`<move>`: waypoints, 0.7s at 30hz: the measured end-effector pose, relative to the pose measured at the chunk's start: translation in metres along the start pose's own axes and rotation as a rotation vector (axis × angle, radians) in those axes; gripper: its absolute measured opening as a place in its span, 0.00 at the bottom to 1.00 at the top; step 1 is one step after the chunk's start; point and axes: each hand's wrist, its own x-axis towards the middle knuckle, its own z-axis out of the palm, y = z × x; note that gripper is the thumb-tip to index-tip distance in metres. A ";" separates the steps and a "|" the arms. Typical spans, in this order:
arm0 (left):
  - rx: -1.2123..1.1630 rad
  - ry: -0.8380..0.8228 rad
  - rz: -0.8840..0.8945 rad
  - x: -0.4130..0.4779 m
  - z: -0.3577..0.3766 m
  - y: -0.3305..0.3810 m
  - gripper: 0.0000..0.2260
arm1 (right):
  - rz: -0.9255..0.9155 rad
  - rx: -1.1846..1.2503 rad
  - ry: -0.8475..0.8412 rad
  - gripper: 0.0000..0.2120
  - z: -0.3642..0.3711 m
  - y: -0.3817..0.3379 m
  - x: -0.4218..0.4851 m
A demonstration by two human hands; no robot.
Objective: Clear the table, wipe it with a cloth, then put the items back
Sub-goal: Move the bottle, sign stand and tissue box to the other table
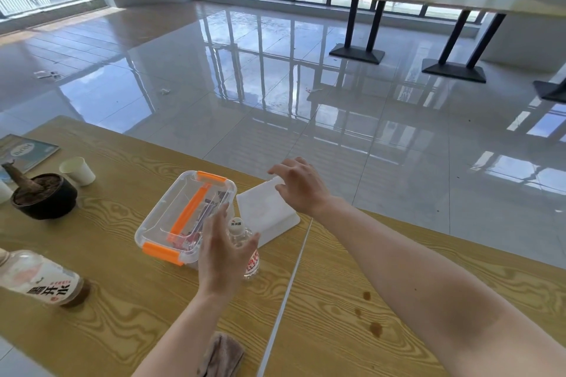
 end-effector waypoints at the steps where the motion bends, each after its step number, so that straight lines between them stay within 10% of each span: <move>1: 0.025 0.006 0.025 0.000 -0.003 0.003 0.36 | 0.004 0.005 0.007 0.18 -0.003 -0.001 -0.003; 21: 0.520 -0.110 0.535 -0.039 0.008 0.073 0.28 | 0.213 0.027 0.100 0.21 -0.057 0.017 -0.140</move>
